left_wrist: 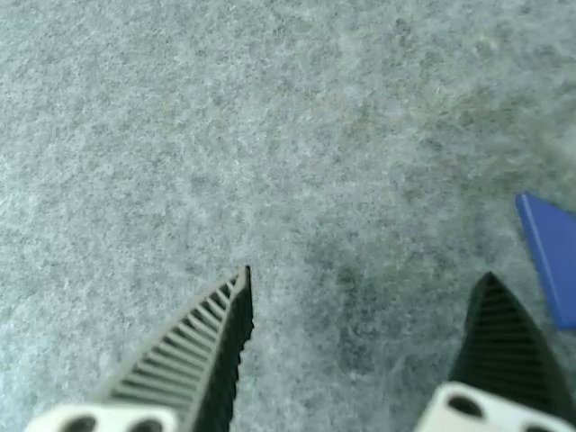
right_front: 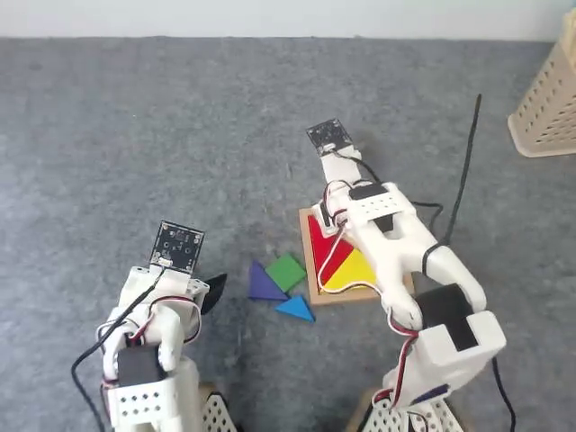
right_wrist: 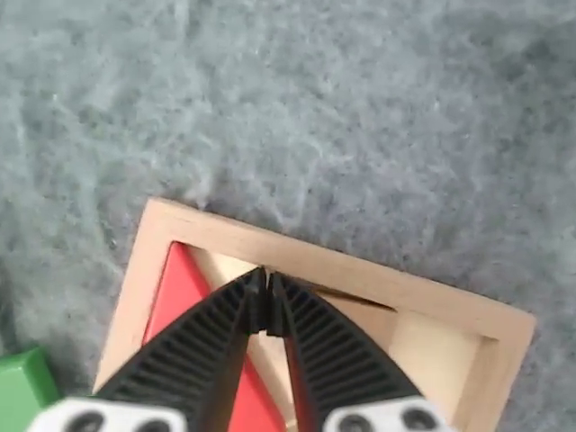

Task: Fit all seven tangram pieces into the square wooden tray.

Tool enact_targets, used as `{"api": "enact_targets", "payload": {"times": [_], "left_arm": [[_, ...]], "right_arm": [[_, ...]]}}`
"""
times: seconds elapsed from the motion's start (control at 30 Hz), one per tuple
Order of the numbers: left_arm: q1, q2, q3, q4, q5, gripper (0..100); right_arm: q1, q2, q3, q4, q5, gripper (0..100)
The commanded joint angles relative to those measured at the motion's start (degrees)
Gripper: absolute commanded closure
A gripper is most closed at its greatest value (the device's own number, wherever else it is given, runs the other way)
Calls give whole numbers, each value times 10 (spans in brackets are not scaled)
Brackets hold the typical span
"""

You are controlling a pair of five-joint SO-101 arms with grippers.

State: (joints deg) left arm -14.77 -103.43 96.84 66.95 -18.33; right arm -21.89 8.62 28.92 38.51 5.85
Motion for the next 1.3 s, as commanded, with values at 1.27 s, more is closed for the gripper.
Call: {"api": "enact_targets", "payload": {"times": [1.27], "left_arm": [[1,-9,-3,3,-1,647]], "right_arm": [[35,-13,-7,-34,-16,991]]}}
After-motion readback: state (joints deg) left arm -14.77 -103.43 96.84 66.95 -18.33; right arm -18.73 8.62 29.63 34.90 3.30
